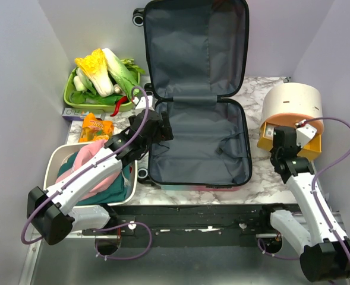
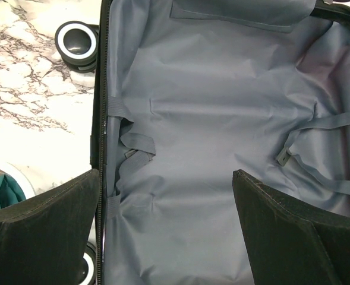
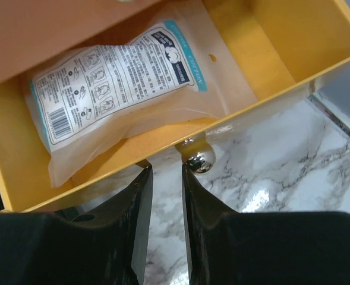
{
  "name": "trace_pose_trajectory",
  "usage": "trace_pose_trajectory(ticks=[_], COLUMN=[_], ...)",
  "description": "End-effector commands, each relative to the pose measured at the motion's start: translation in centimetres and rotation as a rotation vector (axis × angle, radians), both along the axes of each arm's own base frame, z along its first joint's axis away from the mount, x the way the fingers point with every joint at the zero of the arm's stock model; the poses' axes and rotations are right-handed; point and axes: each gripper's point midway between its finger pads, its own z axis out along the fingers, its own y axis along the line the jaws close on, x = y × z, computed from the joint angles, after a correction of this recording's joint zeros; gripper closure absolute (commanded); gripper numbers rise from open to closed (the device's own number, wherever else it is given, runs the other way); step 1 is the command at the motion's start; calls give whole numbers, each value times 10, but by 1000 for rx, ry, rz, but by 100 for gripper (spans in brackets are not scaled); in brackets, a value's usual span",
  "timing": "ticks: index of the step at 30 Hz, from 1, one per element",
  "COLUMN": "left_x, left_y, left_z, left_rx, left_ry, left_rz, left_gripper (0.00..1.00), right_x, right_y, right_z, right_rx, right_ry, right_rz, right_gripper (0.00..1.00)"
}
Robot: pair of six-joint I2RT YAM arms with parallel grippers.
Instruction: Open, take out, and arrange the luggage
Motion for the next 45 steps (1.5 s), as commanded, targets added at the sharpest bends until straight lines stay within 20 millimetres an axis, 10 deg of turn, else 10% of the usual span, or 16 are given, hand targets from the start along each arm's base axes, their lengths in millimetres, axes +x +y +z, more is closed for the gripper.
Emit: trace_pose_trajectory(ticks=[1,33,45], left_x=[6,9,4], left_y=[2,15,20], left_z=[13,11,18], left_rx=[7,50,40], left_ry=[-34,-15,-12], left_rz=[20,85,98], left_gripper=[1,1,1], right_x=[25,84,60], right_y=[-12,-35,-1], right_z=[24,24,19], right_rx=[-41,-108,14], right_ry=[-129,-367,-286], right_rz=[-37,-98,84], right_gripper=[65,52,37])
